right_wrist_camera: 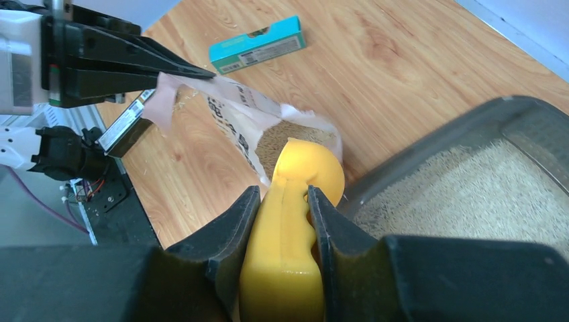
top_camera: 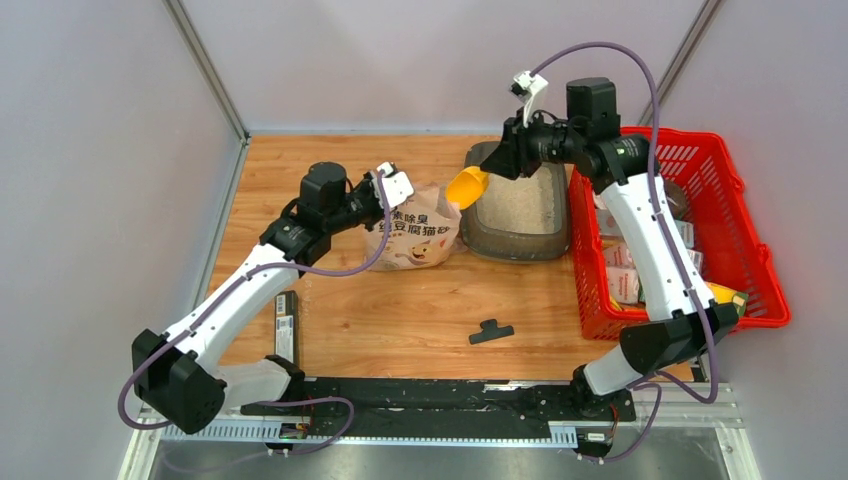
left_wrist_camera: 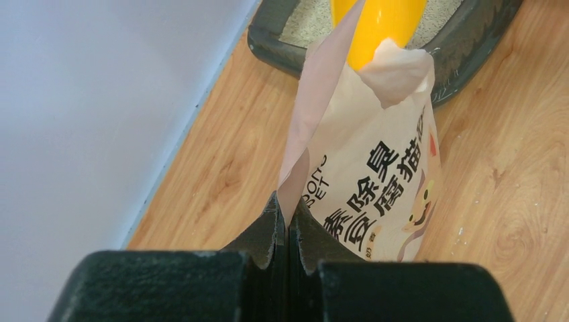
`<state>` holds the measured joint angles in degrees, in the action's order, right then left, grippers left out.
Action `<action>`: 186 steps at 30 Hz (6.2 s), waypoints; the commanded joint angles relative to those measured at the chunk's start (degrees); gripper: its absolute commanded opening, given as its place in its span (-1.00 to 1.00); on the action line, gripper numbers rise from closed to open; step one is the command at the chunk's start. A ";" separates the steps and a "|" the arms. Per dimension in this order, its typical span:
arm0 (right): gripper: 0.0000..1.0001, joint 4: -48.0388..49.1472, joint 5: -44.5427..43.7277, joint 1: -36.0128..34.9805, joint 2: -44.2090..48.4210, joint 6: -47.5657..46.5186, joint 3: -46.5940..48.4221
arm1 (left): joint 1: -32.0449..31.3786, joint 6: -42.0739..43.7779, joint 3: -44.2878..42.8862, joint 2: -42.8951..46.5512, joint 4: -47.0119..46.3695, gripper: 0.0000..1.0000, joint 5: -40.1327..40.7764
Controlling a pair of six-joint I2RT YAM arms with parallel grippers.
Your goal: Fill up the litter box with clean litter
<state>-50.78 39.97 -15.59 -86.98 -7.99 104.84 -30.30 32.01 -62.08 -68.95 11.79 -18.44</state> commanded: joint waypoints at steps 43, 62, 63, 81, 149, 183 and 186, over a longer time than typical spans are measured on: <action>-1.00 6.92 -22.68 -18.16 -26.66 24.51 -2.80 | -0.11 -13.99 -6.99 1.10 -15.04 -1.00 4.55; -1.00 25.82 14.26 -4.45 -29.39 47.36 2.83 | -0.11 -8.82 -13.23 -1.89 -8.36 -1.00 5.34; -1.00 25.74 14.52 -3.31 -28.87 47.28 2.92 | -0.11 -8.02 -13.67 -1.98 -8.36 -1.00 5.17; -1.00 23.27 12.42 7.42 -19.72 44.29 0.02 | -0.11 5.08 -12.45 0.13 -7.31 -1.00 1.30; -1.00 11.15 -5.41 28.35 -19.02 23.29 11.26 | -0.11 4.55 -12.27 -2.86 -9.59 -1.00 -0.55; -1.00 -17.15 3.56 11.30 19.57 -23.97 -33.02 | -0.11 2.53 -1.02 7.07 -11.53 -1.00 -3.18; -1.00 -19.26 -2.25 9.62 18.52 -30.84 -33.82 | -0.11 3.06 -1.28 7.07 -11.44 -1.00 -3.19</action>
<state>-65.73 43.64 -3.70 -68.51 -24.82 71.05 -30.30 34.96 -60.31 -65.84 13.08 -18.96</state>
